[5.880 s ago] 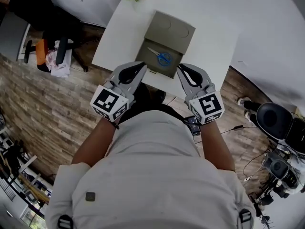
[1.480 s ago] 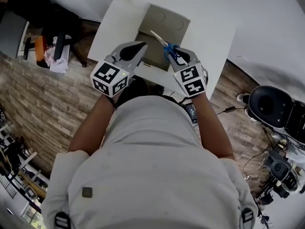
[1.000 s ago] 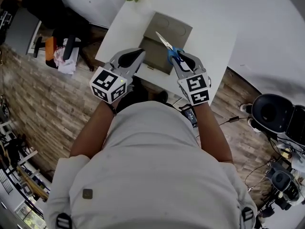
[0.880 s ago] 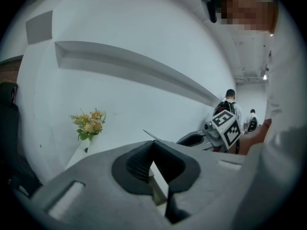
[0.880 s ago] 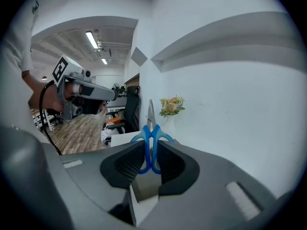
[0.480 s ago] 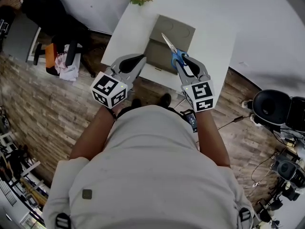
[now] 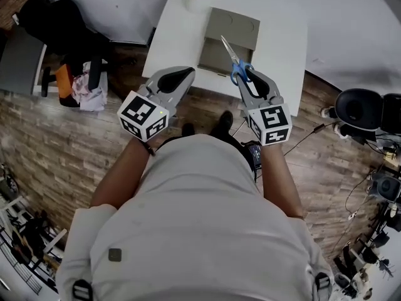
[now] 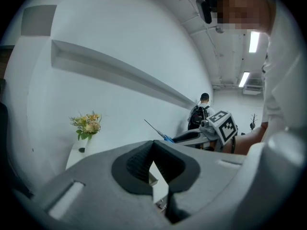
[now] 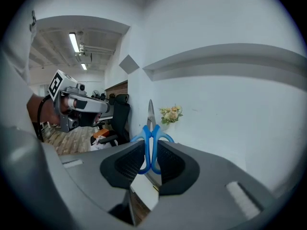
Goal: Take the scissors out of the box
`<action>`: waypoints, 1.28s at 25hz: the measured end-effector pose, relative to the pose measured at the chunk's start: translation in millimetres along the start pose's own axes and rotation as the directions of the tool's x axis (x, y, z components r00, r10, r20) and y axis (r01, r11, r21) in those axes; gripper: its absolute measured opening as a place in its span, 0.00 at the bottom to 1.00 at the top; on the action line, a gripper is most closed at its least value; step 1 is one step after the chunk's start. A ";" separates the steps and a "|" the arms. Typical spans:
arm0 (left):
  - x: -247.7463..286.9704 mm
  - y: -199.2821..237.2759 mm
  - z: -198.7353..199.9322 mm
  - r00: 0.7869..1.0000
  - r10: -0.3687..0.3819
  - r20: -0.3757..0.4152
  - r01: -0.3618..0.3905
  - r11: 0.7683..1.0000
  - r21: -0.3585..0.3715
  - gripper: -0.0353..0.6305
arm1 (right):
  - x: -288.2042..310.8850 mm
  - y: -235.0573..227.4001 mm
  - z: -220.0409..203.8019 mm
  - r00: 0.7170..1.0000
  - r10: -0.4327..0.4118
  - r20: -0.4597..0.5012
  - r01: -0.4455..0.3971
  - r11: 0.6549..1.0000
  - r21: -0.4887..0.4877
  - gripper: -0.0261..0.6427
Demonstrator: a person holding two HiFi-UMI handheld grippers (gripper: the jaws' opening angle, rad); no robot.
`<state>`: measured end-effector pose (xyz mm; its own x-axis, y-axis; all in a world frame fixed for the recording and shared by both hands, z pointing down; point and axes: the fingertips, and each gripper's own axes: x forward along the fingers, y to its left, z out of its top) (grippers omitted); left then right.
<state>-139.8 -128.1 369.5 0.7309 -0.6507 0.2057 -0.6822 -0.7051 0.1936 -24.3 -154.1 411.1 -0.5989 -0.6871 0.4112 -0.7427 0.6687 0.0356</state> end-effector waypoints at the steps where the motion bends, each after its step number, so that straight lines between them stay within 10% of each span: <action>1: -6.5 -1.1 -0.6 1.000 -0.011 0.003 0.011 1.000 0.003 0.06 | -4.0 7.0 0.0 1.000 -0.011 0.001 0.011 1.000 0.005 0.19; 13: -38.3 -20.3 -2.3 0.996 -0.081 0.026 0.081 0.997 0.006 0.06 | -53.7 23.6 5.0 0.993 -0.115 0.005 0.115 0.993 0.025 0.19; 32: 2.5 -130.1 -1.2 0.998 0.016 0.057 -0.017 0.999 0.027 0.06 | -145.8 3.4 -25.1 0.997 0.026 0.069 -0.026 1.000 -0.001 0.19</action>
<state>-49.2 -37.6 346.0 0.7202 -0.6765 0.1541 -0.6938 -0.7012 0.1642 68.0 -44.5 374.2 -0.6370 -0.6876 0.3484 -0.7269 0.6863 0.0255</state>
